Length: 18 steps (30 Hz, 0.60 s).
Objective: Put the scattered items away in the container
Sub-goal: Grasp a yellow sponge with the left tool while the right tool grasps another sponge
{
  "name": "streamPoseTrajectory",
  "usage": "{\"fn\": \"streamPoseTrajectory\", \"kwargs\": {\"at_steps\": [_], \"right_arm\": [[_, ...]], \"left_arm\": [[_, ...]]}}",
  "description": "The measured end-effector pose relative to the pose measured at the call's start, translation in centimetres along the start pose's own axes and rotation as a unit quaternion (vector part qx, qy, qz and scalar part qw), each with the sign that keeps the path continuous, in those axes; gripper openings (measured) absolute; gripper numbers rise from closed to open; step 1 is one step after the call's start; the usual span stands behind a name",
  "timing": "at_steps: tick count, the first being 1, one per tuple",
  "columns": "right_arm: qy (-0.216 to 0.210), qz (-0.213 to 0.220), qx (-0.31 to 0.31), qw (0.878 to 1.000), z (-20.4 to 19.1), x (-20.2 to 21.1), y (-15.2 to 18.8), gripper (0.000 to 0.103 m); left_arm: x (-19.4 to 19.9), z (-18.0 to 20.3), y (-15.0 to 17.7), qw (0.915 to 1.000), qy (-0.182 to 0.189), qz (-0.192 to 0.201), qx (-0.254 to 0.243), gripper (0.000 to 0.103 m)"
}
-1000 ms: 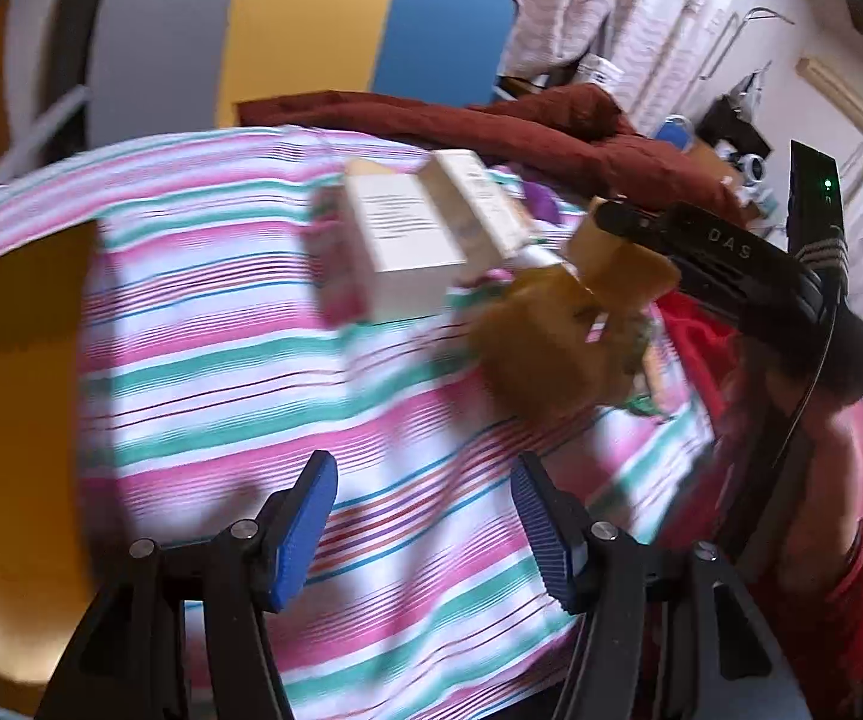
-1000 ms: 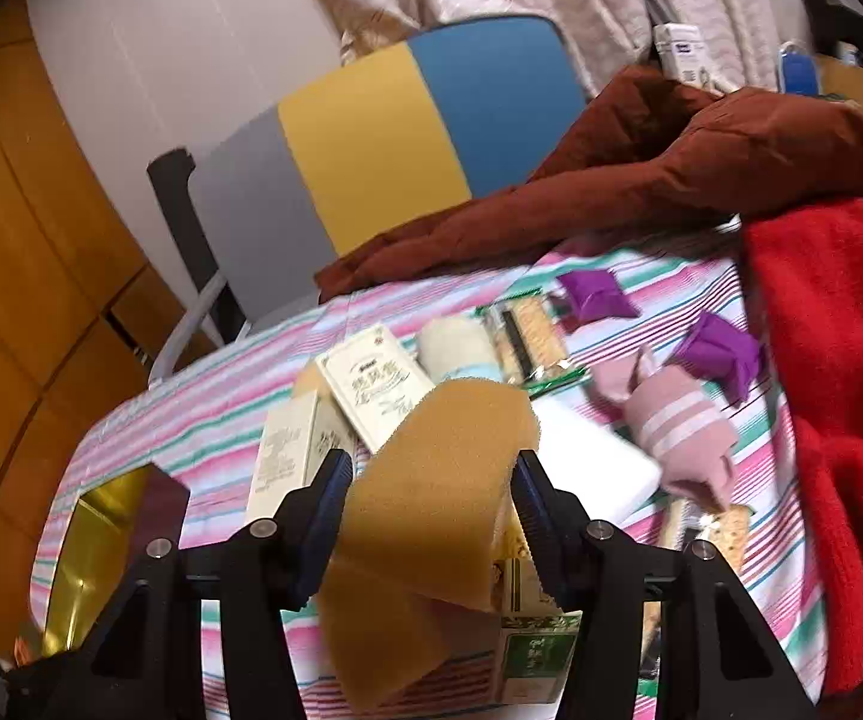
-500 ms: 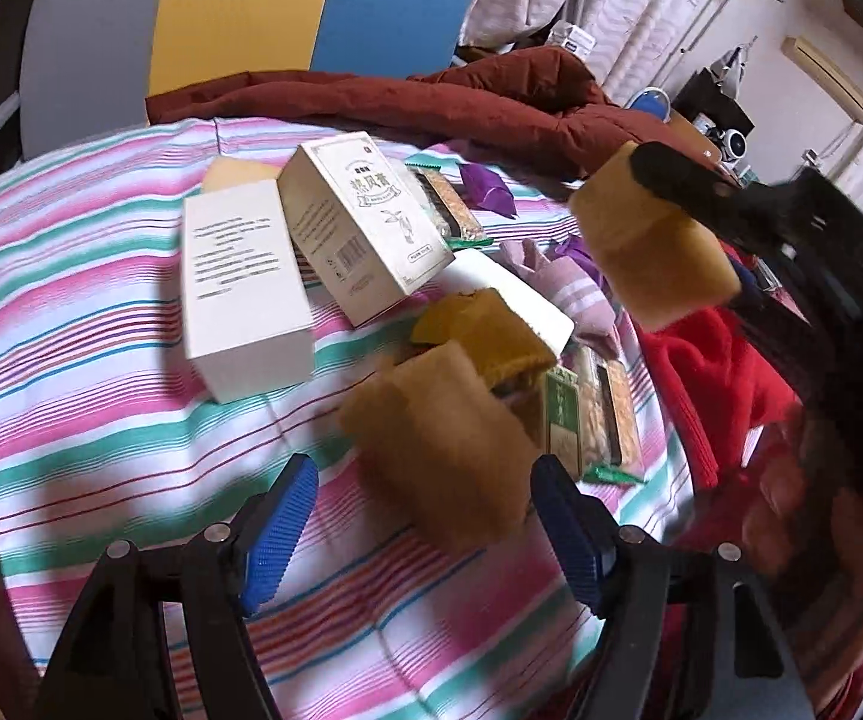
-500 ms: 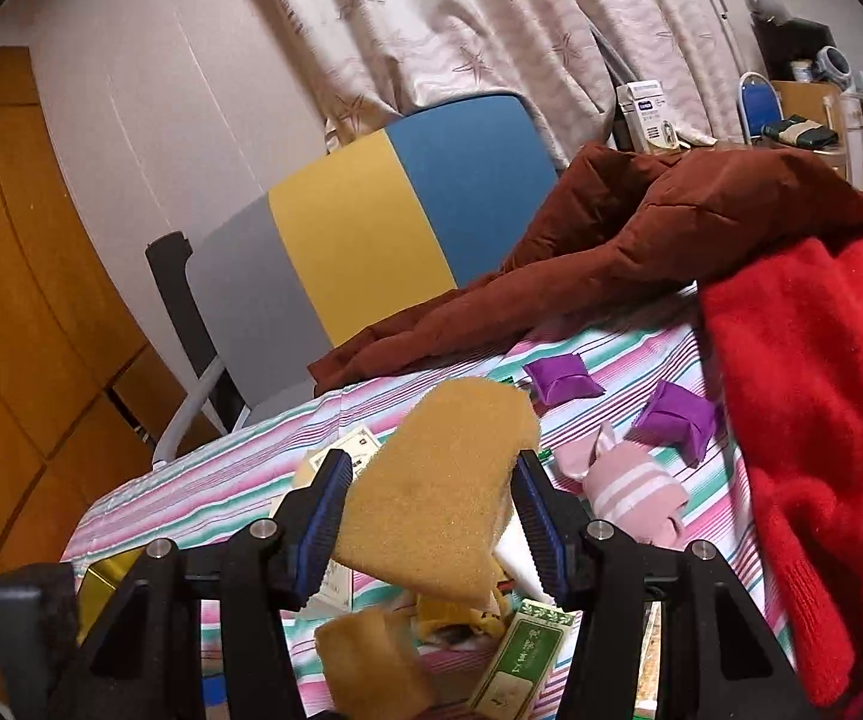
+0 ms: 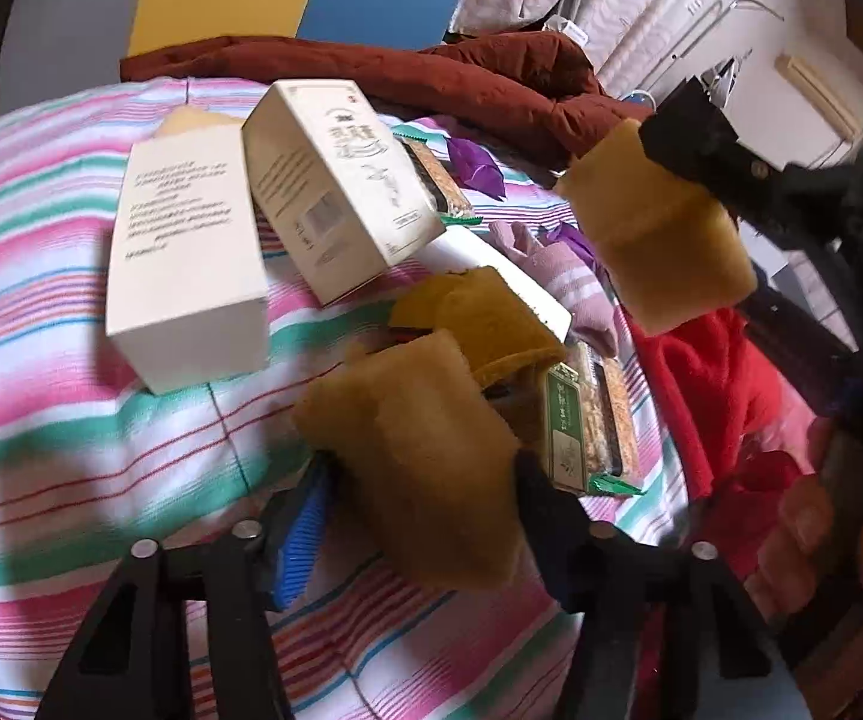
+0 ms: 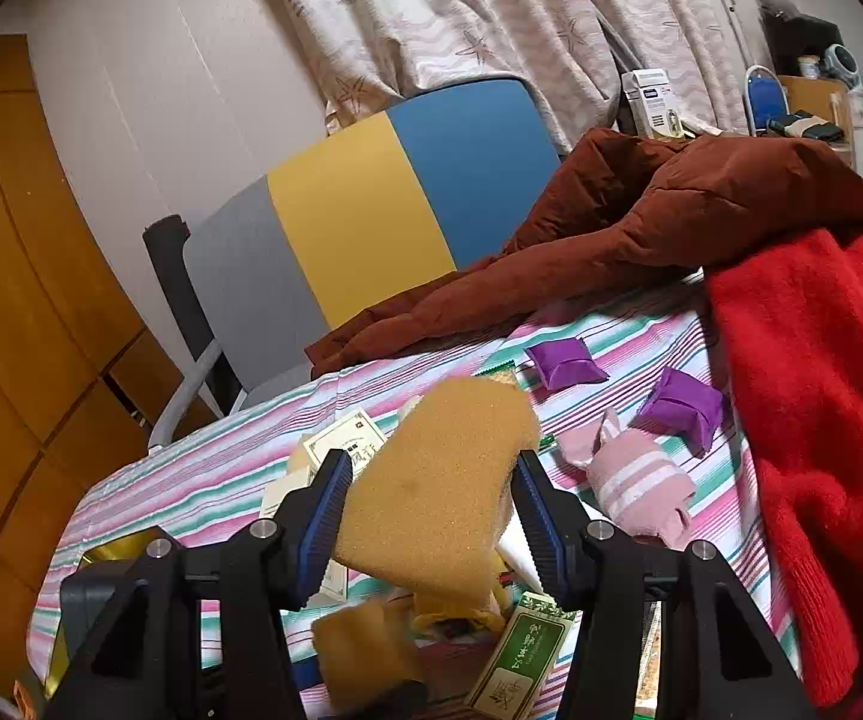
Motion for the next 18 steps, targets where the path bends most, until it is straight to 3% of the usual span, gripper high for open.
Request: {"fn": "streamPoseTrajectory", "kwargs": {"at_steps": [5, 9, 18], "right_arm": [[-0.001, -0.007, 0.005, 1.000, -0.5, -0.3, 0.3, 0.056], [-0.005, -0.010, 0.009, 1.000, -0.8, -0.5, 0.4, 0.056], [-0.022, -0.024, 0.019, 0.999, -1.9, -1.1, 0.9, 0.056]], "left_arm": [[1.1, 0.3, 0.6, 0.9998, 0.001, 0.003, -0.021, 0.048], [2.1, 0.3, 1.2, 0.9990, -0.008, 0.018, -0.040, 0.047], [5.1, -1.8, 1.5, 0.9990, 0.007, 0.043, -0.010, 0.047]]}}
Point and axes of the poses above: each gripper's, at about its wrist camera, not at the fingertips, and x roughly against the way its jaws point, z to its right, y to its underside, the point moved 5 cm from there along -x, roughly the way its jaws point, and after that the axes turned 11 degrees about x, right-handed, at the moved point
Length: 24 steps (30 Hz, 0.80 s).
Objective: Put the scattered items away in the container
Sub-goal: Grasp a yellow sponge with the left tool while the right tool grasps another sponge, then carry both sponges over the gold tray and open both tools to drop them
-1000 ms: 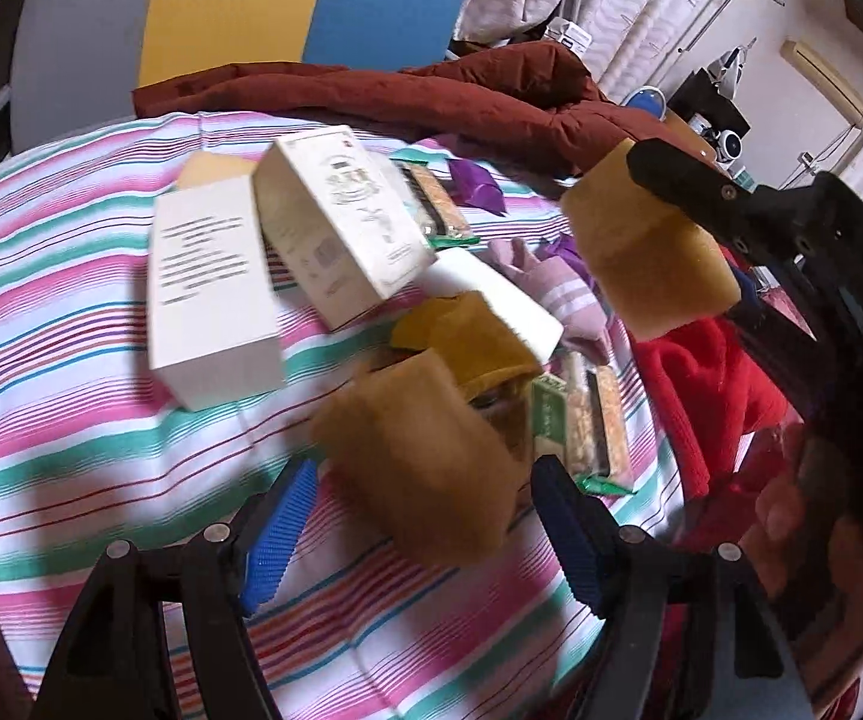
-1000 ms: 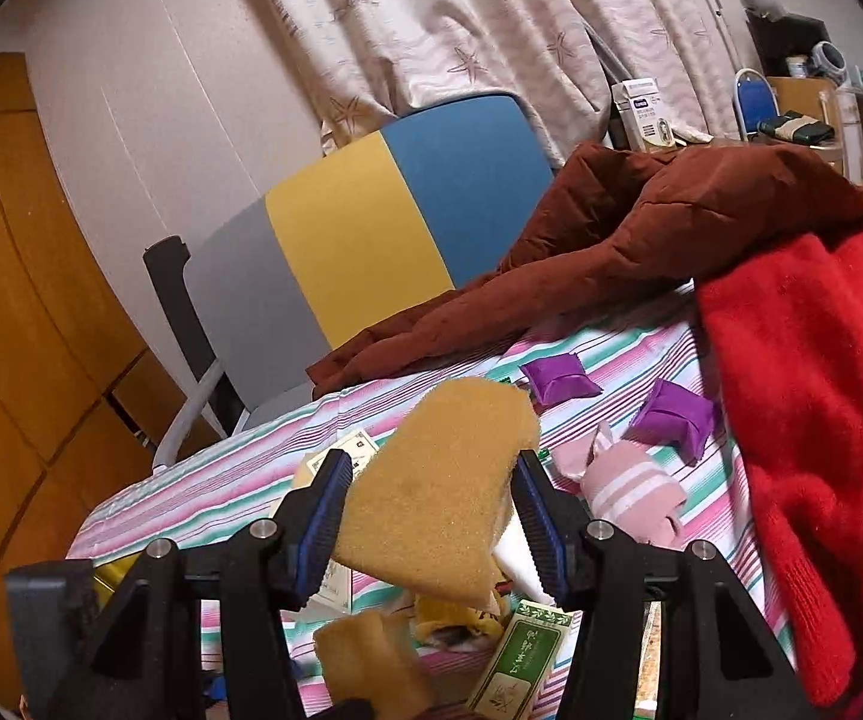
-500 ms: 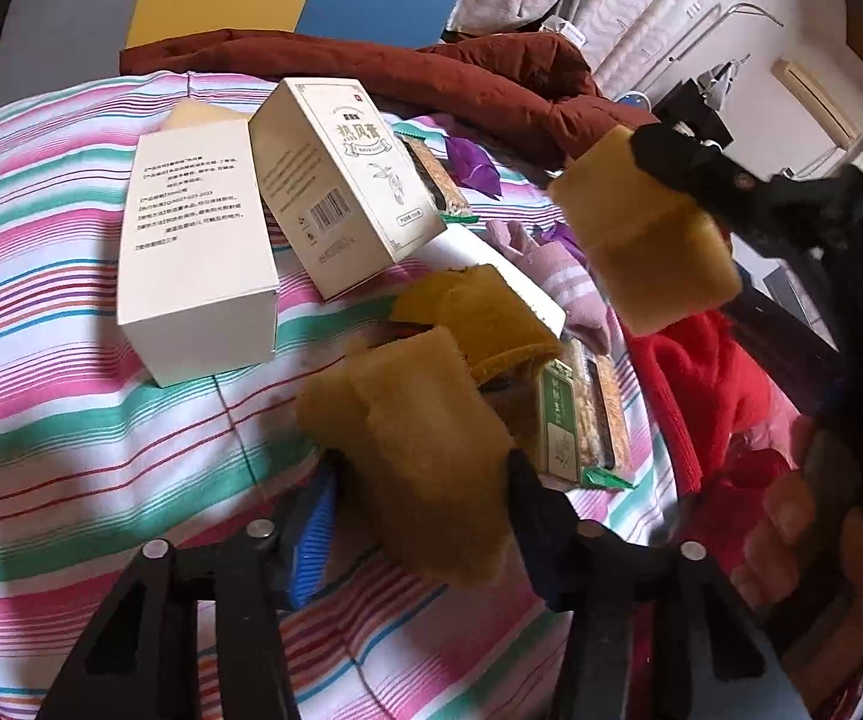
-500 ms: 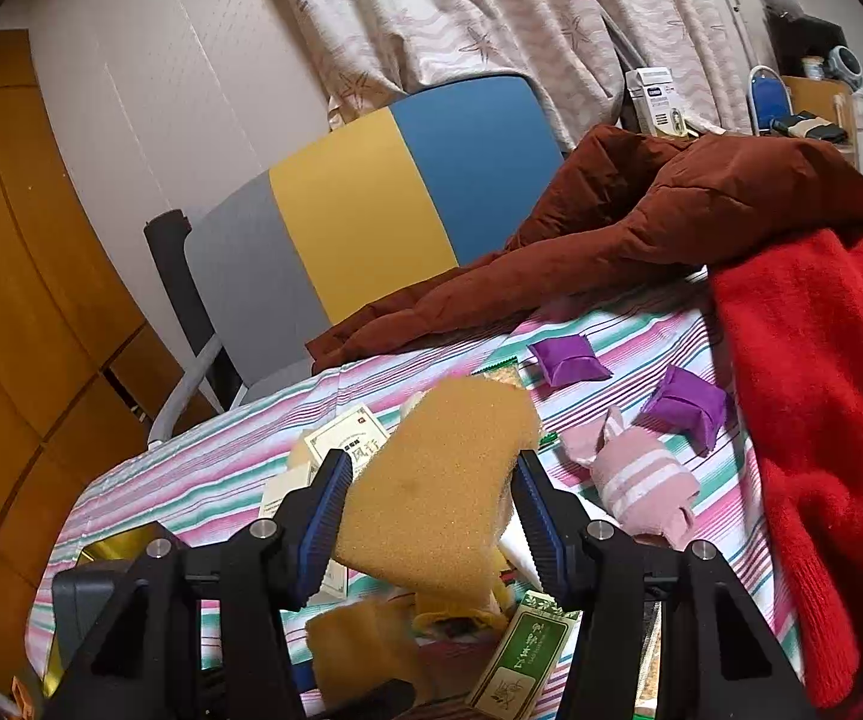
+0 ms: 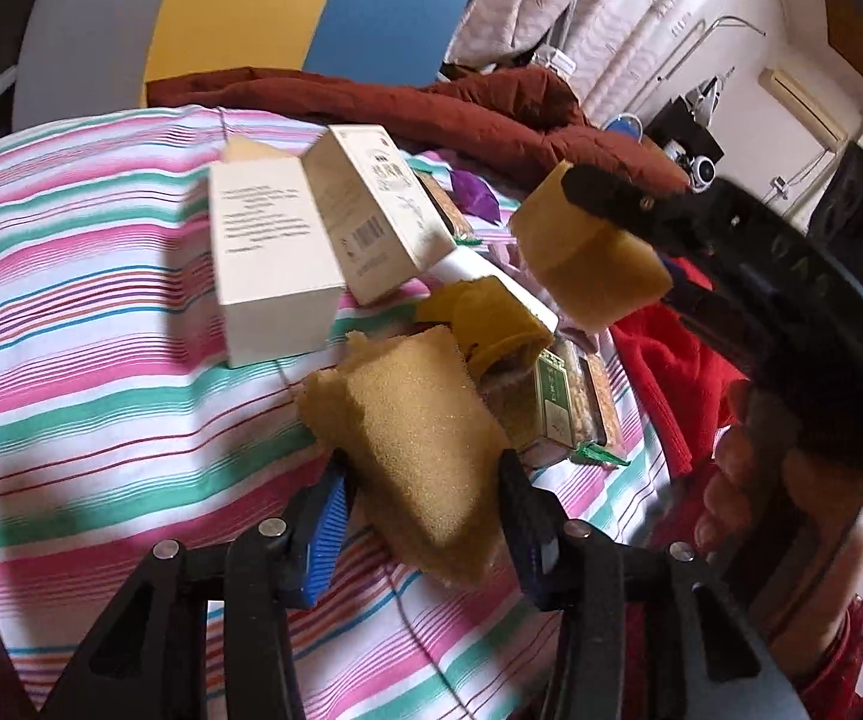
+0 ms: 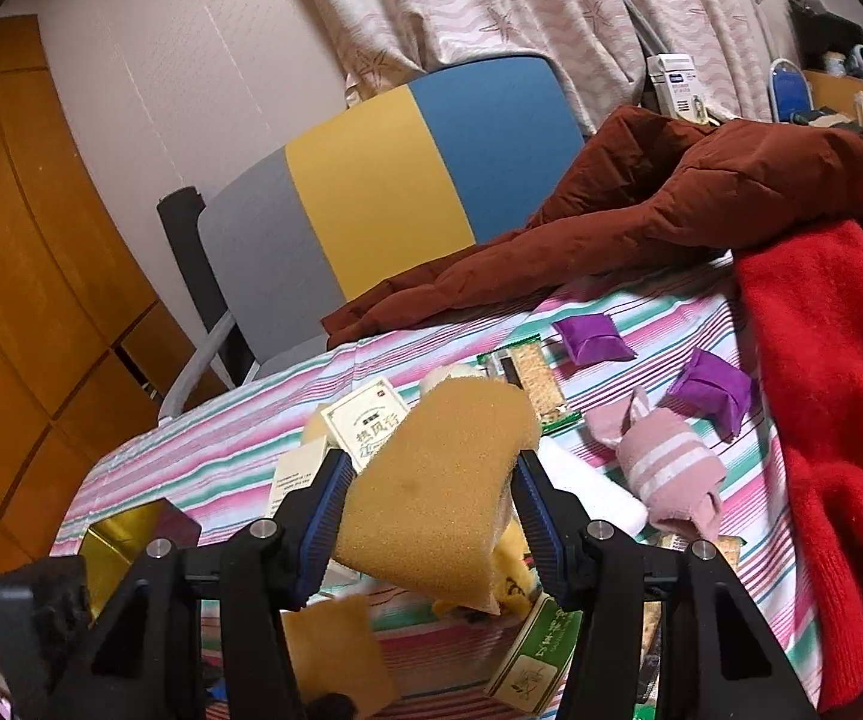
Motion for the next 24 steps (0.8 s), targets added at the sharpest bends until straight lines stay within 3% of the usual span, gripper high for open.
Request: {"fn": "streamPoseTrajectory", "kwargs": {"at_steps": [14, 24], "right_arm": [[-0.014, -0.015, 0.061, 0.998, -3.0, -0.7, 0.6, 0.056], [-0.059, -0.015, 0.131, 0.990, -7.9, -1.0, 1.3, 0.056]], "left_arm": [[6.1, -1.5, 0.9, 0.9975, -0.020, 0.062, -0.026, 0.047], [11.2, -6.8, -0.5, 0.9941, -0.034, 0.101, 0.019, 0.047]]}}
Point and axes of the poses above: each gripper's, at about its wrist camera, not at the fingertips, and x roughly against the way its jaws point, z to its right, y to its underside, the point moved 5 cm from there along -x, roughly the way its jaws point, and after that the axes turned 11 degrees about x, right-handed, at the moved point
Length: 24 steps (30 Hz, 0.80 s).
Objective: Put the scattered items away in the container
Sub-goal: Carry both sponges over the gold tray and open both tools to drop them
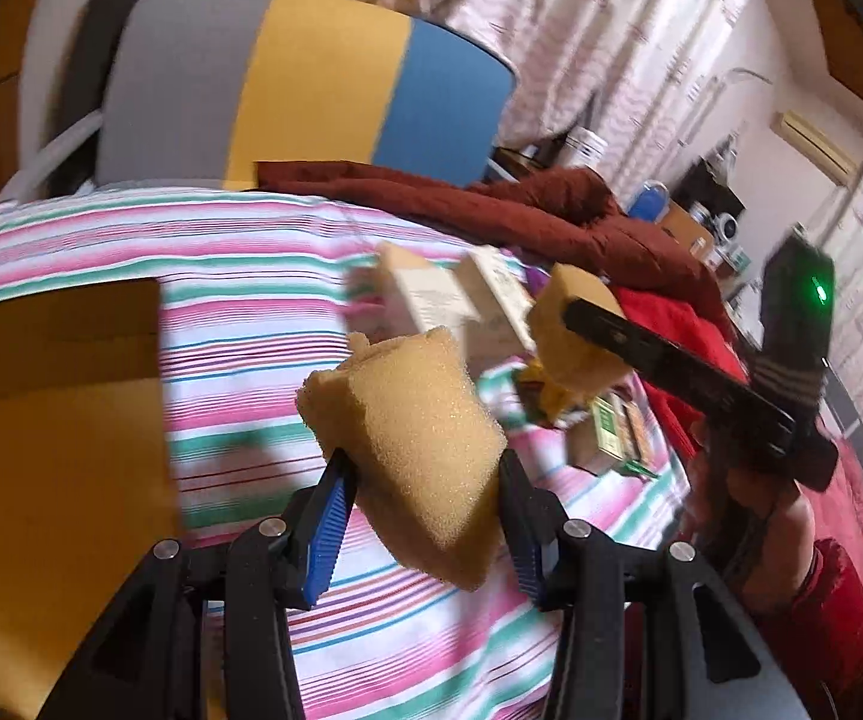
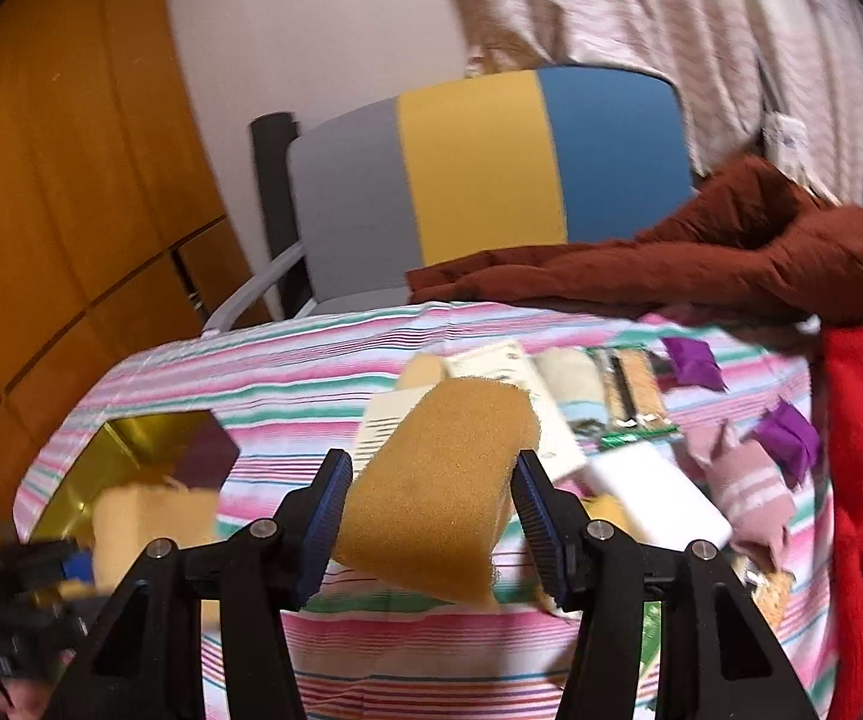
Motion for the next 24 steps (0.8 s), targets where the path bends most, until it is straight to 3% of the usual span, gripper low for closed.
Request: {"fn": "streamPoseTrajectory", "kwargs": {"at_steps": [5, 13, 18, 24], "right_arm": [[-0.057, -0.004, -0.020, 0.998, -3.7, -1.1, -0.8, 0.056], [-0.165, -0.019, 0.042, 0.985, -15.3, -4.0, -4.0, 0.056], [-0.206, -0.066, 0.048, 0.975, -20.9, -7.3, -4.5, 0.056], [-0.237, -0.133, 0.004, 0.962, -24.1, -13.2, -4.2, 0.056]], "left_arm": [[2.7, -5.1, -1.5, 0.9984, -0.028, 0.023, 0.043, 0.047], [5.3, -12.9, -3.4, 0.9927, -0.091, 0.031, 0.073, 0.048], [5.6, -17.8, -4.3, 0.9878, -0.124, 0.017, 0.093, 0.048], [4.4, -22.6, -6.0, 0.9810, -0.165, -0.010, 0.101, 0.048]]}}
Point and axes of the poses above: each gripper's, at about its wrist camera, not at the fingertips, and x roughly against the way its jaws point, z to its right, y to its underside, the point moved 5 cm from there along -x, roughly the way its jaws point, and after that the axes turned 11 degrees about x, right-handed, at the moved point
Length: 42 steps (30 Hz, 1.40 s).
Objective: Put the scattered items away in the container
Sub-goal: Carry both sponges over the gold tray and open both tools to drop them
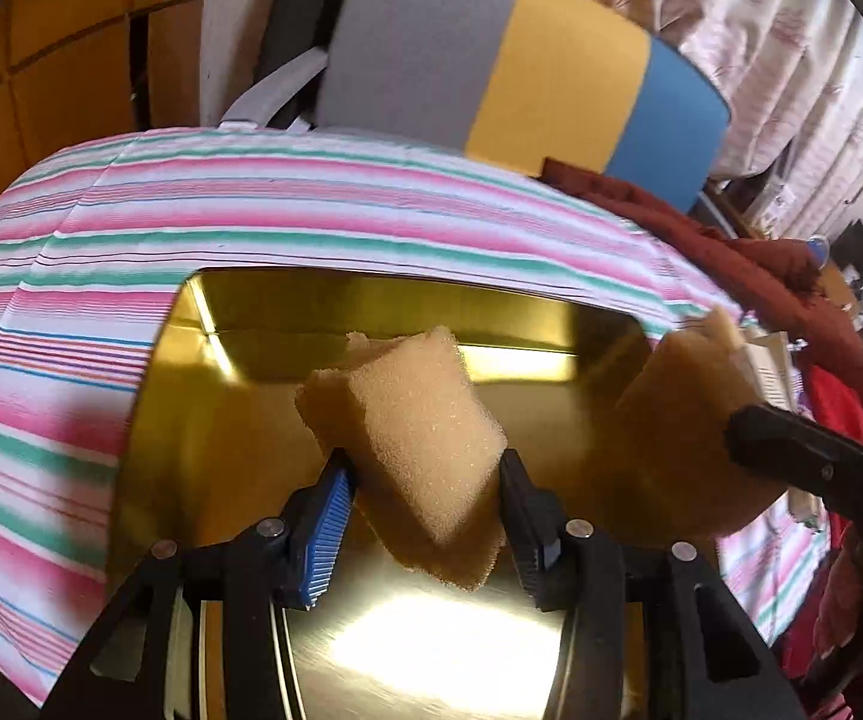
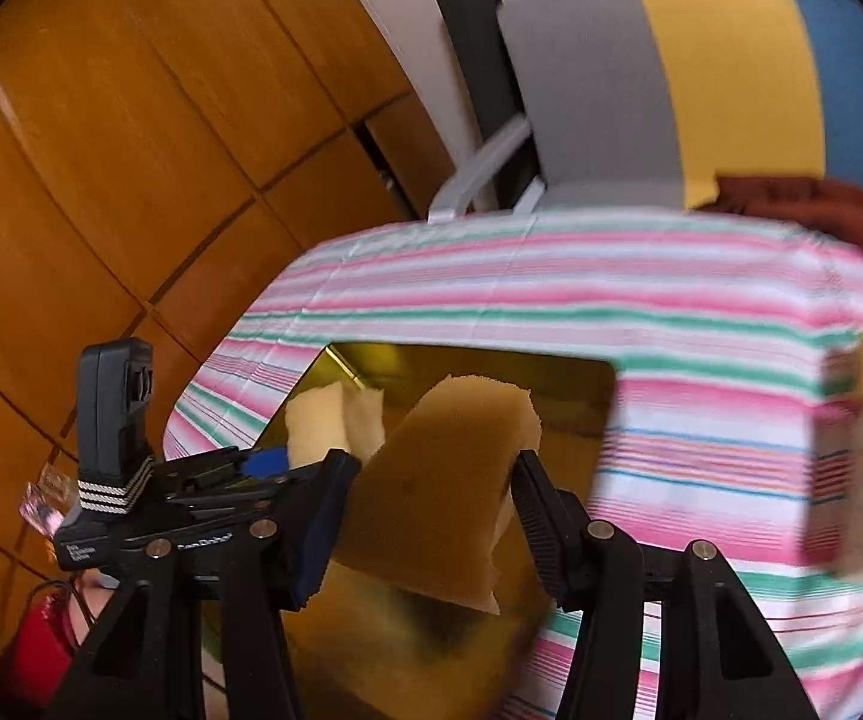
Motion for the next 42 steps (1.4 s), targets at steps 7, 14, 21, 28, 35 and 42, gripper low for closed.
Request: {"fn": "streamPoseTrajectory", "kwargs": {"at_steps": [7, 14, 21, 28, 35, 42], "right_arm": [[-0.034, -0.023, -0.092, 0.995, 0.4, -6.7, -1.4, 0.059], [-0.067, -0.011, -0.129, 0.989, -0.8, -7.9, -2.0, 0.084], [-0.070, -0.019, -0.117, 0.990, -1.9, -5.9, 0.3, 0.084], [-0.078, -0.056, -0.082, 0.992, -4.5, -8.6, 1.0, 0.083], [-0.082, -0.067, -0.044, 0.993, -6.9, -12.7, -1.8, 0.083], [-0.104, -0.045, -0.064, 0.991, -6.1, -9.3, -2.0, 0.088]], "left_arm": [[-1.5, -3.8, -1.8, 0.9977, -0.012, -0.037, 0.055, 0.056], [0.3, -5.6, -2.2, 0.9907, 0.025, -0.031, 0.130, 0.060], [3.4, -5.9, -2.2, 0.9868, 0.016, 0.033, 0.158, 0.060], [7.9, -7.8, -0.3, 0.9694, 0.020, 0.111, 0.218, 0.060], [9.7, -9.2, 1.9, 0.9601, 0.032, 0.123, 0.249, 0.061], [9.1, -8.5, 3.7, 0.9609, 0.035, 0.116, 0.249, 0.061]]}}
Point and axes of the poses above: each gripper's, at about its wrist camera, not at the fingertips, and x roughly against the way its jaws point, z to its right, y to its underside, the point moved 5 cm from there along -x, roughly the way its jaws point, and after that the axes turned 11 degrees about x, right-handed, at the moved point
